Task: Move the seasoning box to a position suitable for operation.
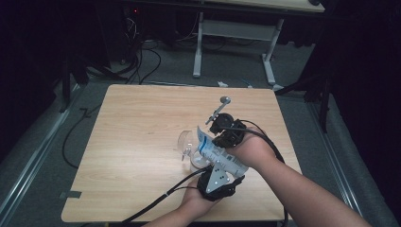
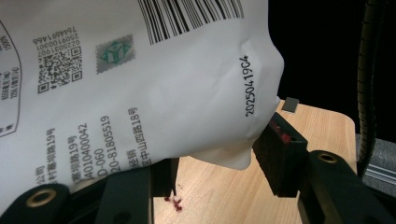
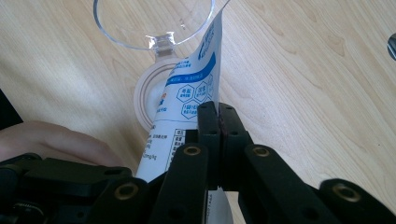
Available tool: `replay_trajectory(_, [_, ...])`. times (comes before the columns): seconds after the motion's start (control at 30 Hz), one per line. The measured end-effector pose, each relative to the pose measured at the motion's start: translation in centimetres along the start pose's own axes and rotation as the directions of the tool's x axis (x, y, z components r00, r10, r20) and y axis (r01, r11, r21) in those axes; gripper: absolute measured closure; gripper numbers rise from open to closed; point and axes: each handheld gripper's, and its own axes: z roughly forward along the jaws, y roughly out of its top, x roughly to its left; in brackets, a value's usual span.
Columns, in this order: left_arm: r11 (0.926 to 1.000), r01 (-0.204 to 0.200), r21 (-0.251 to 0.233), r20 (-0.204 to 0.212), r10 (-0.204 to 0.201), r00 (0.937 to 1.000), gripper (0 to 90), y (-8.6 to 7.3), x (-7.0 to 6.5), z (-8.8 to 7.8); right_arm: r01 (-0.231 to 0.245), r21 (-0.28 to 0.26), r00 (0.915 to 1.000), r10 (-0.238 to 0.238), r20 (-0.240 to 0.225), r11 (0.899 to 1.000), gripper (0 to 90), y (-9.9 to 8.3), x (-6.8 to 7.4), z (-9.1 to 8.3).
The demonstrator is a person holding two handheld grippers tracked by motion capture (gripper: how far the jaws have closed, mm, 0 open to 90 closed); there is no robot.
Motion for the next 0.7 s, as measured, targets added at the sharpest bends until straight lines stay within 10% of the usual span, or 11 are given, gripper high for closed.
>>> replay_trajectory(0.7, [1.0000, 0.001, -0.004, -0.003, -0.001, 1.0000, 53.4, 0.06, 0.04, -0.11, 0.010, -0.002, 0.9999, -0.010, 0.001, 1.000, 90.0, 0.16, -0.01, 0.13])
